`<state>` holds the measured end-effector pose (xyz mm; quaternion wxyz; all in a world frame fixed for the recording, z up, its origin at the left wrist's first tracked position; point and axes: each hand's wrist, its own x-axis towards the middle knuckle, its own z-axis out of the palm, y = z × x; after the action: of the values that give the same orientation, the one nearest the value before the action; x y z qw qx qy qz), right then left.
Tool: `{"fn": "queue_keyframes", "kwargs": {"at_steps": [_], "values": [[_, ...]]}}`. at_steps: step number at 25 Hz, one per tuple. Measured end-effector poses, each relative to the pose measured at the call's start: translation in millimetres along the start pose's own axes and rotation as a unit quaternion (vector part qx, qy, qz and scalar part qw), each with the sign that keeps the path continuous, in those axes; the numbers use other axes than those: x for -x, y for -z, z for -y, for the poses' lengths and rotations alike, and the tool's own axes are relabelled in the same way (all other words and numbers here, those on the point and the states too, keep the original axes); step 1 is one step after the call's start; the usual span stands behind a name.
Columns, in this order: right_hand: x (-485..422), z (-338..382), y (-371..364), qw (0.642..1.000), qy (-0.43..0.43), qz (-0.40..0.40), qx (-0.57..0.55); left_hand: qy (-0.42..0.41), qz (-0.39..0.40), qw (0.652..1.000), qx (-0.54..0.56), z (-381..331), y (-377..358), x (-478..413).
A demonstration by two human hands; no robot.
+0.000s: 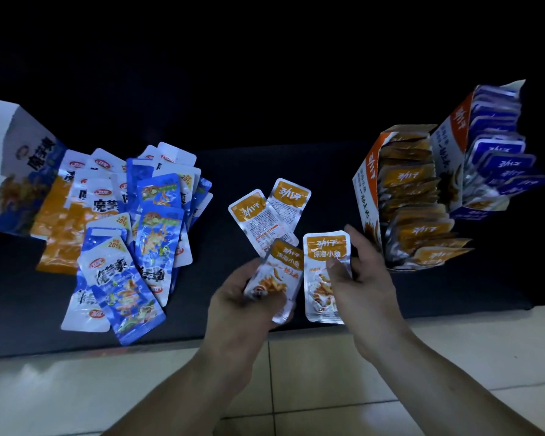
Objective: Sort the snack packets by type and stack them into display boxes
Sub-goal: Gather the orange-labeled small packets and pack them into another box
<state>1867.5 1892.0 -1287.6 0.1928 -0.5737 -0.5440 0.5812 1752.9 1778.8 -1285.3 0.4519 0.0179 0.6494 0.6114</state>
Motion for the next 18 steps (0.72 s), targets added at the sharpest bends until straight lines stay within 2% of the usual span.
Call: {"fn": "queue_keyframes", "kwargs": {"at_steps": [3,5,7,10,14,16,18], "values": [[-1.4,1.1,0.7,1.000,-0.006,-0.018,-0.008,-0.028,-0.041,0.995,0.089,-8.0,6.1,-9.1],[-1.1,1.2,-0.7,1.000,-0.006,-0.010,-0.019,-0.013,-0.025,0.995,0.098,-11.2,2.7,-8.6],[1.0,4.0,-7.3,1.000,0.000,0.002,-0.031,-0.018,0.017,0.999,0.021,-8.7,-9.8,1.2],[2.9,7.5,-15.7,0.998,0.009,-0.003,-0.069,-0.083,0.055,0.988,-0.115,-1.4,-23.6,9.0],[4.1,11.6,-13.9,0.998,0.016,0.015,-0.067,-0.186,0.100,0.933,-0.292,-2.2,-18.7,-4.8],[1.6,8.1,-5.6,0.999,0.029,0.007,-0.033,-0.226,-0.001,0.896,-0.383,-8.3,-8.0,-31.1],[0.8,5.0,0.8,1.000,0.026,0.011,-0.008,-0.230,-0.108,0.841,-0.478,-23.3,1.6,-65.6]]}}
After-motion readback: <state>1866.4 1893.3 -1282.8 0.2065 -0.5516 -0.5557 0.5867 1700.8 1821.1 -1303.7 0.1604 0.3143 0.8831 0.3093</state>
